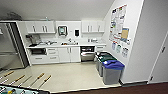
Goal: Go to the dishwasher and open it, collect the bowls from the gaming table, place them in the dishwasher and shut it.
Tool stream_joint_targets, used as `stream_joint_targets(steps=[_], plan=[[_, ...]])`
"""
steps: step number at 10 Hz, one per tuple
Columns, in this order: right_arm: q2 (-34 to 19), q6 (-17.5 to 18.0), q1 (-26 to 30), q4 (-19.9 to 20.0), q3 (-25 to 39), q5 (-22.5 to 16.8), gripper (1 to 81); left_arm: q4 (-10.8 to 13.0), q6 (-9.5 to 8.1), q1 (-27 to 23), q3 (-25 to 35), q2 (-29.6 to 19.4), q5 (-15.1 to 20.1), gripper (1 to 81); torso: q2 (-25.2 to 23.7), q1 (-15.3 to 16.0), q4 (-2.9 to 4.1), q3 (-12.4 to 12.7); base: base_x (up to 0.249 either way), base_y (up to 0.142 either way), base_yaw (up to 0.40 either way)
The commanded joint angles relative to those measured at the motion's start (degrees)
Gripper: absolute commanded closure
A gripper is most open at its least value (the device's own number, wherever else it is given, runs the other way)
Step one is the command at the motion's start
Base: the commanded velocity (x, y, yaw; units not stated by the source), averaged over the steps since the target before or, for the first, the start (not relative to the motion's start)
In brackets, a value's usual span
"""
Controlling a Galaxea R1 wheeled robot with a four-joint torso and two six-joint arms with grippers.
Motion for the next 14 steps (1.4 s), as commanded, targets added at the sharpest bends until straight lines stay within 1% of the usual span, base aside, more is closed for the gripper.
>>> stream_joint_targets(steps=[1, 14], plan=[[-0.44, -0.14, 2.19, -0.84, 0.03, -2.68, 81.1, 0.25, 0.32, -2.83, -0.42, -0.81, 1.36, 81.1, 0.0, 0.0, -0.02, 0.0, 0.206, 0.0, 0.0], [-0.27, -0.14, 2.19, -1.19, -0.24, -2.95, 81.1, 0.25, 0.32, -2.83, -0.42, -1.07, 1.28, 81.1, 0.0, 0.0, 0.0, 0.0, 0.206, 0.0, 0.0]])
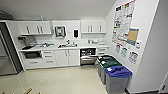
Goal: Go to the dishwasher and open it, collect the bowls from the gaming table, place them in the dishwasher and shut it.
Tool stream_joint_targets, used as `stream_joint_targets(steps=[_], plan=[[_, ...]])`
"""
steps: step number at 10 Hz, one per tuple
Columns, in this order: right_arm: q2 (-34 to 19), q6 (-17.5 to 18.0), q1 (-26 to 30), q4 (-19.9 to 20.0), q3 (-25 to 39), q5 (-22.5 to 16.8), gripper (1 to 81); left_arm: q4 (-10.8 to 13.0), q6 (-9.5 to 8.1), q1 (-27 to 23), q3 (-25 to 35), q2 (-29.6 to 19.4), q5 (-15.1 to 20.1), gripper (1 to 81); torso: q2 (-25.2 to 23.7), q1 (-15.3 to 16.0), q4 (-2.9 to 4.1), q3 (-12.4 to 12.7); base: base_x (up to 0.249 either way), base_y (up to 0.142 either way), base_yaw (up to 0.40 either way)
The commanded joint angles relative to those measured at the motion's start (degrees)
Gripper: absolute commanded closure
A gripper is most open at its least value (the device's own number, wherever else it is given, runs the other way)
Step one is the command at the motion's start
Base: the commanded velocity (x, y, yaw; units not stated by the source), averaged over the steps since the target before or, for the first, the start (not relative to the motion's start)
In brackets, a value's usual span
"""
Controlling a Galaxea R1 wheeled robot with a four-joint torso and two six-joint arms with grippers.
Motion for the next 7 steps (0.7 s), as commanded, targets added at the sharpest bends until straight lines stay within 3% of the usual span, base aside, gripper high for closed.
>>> stream_joint_targets(steps=[1, 7], plan=[[-0.32, -0.17, 2.1, -0.84, 0.11, -2.8, 81.1, 0.37, 0.32, -2.72, -0.42, -1.18, 1.39, 81.1, 0.0, 0.0, 0.02, 0.0, 0.206, 0.0, 0.0], [-0.32, -0.17, 2.36, -0.84, 0.11, -2.8, 81.1, 0.28, 0.32, -2.72, -0.42, -1.09, 1.39, 81.1, 0.0, 0.0, 0.02, 0.0, 0.206, 0.0, 0.0]])
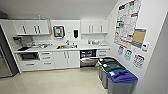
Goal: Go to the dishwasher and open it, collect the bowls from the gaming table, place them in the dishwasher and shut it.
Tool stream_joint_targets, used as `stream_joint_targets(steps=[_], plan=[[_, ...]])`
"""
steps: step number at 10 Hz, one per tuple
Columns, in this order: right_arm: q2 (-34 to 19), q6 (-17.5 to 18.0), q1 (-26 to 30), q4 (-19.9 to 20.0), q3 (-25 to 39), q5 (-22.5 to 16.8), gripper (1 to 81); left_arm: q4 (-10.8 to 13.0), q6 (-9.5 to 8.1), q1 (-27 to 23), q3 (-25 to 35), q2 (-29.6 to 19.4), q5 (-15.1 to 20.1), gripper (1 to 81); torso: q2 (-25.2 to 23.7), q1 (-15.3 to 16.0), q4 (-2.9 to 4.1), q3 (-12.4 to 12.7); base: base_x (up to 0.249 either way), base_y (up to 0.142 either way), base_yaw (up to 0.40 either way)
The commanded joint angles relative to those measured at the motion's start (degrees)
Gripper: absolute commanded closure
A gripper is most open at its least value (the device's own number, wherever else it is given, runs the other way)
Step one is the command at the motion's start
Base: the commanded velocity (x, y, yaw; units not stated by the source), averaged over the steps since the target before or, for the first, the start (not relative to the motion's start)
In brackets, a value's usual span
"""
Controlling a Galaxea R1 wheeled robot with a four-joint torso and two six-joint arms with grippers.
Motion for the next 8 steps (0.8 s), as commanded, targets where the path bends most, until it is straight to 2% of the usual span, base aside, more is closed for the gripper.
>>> stream_joint_targets(steps=[1, 8], plan=[[-0.38, -0.17, 2.34, -0.84, 0.13, -2.78, 81.1, 0.25, 0.29, -2.72, -0.42, -0.98, 1.36, 81.1, 0.0, 0.0, 0.0, 0.0, 0.206, 0.0, 0.0], [-0.29, -0.25, 2.08, -1.01, 0.13, -2.78, 81.1, 0.34, 0.29, -2.72, -0.42, -0.98, 1.36, 81.1, 0.02, 0.05, -0.02, 0.0, 0.199, 0.0, 0.0]])
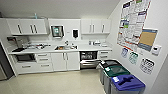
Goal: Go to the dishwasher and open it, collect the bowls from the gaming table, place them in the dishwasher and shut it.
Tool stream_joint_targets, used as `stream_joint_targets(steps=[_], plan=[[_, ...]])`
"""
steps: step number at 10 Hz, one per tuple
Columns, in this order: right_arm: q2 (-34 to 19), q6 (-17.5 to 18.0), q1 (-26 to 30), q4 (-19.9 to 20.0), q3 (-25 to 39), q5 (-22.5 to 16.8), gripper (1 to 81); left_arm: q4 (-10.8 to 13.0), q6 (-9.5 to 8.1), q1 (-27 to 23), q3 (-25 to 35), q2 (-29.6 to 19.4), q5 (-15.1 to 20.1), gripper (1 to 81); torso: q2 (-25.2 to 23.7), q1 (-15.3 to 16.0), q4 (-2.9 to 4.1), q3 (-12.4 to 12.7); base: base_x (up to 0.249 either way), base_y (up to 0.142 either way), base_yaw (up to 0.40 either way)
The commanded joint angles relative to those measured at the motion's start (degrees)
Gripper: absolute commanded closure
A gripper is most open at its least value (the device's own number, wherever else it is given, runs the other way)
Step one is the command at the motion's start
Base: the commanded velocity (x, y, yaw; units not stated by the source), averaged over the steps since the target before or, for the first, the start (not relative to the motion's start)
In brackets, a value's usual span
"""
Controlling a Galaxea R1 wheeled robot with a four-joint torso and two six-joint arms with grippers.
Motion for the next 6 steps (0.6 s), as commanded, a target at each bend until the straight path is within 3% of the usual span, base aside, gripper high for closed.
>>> stream_joint_targets(steps=[1, 6], plan=[[-0.43, -0.14, 2.08, -1.14, 0.13, -2.8, 81.1, 0.26, 0.32, -2.68, -0.42, -0.95, 1.36, 81.1, 0.0, 0.0, 0.0, 0.0, 0.15, 0.0, 0.0], [-0.35, -0.14, 2.08, -1.23, 0.13, -2.8, 81.1, 0.34, 0.32, -2.68, -0.42, -0.95, 1.36, 81.1, 0.0, -0.05, -0.02, 0.0, 0.138, 0.0, 0.0]])
